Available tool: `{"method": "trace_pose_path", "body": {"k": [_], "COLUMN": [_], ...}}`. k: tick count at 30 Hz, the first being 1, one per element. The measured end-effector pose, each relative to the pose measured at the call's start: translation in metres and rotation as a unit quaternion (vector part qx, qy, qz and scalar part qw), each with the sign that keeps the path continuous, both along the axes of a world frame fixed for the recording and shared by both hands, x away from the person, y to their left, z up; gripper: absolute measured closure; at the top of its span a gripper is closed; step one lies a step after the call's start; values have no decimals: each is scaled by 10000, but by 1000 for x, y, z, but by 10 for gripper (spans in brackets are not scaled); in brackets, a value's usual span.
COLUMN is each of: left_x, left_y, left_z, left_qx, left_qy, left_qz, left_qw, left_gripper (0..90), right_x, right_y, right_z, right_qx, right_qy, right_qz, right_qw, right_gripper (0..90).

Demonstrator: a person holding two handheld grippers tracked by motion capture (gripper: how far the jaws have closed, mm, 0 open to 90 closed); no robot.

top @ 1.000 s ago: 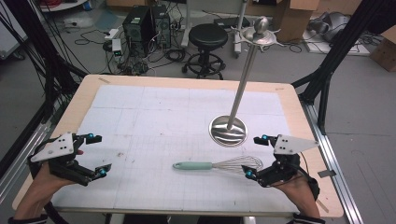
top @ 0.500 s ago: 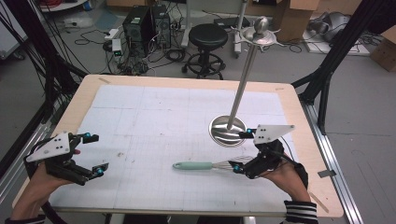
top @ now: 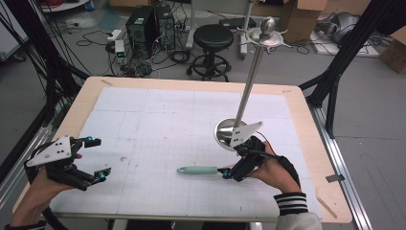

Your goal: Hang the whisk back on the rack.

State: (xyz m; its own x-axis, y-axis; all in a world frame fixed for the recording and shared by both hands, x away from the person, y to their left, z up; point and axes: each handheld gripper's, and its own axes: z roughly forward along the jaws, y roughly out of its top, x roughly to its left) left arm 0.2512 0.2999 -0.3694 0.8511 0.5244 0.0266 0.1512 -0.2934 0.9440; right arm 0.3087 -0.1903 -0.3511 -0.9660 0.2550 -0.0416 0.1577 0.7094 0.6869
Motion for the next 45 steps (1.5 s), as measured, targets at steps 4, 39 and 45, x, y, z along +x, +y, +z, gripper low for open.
{"method": "trace_pose_path", "body": {"k": [4,39,45], "left_x": [0,3,3], "left_y": [-1,-6,-5], "left_z": [0,-3,-3], "left_qx": [16,48,43], "left_qy": [18,67,68], "left_qz": [4,-72,-63], "left_qw": [10000,9999,9999], "left_gripper": [17,17,17], "right_x": [5,17,20], "right_y": [12,57,61], "right_z": [-6,-54,-60], "right_qx": [-218,-1440,-1610], "right_qy": [86,517,559], "right_qz": [170,605,625], "right_qw": [9996,9864,9834], "right_gripper": [6,225,291]}}
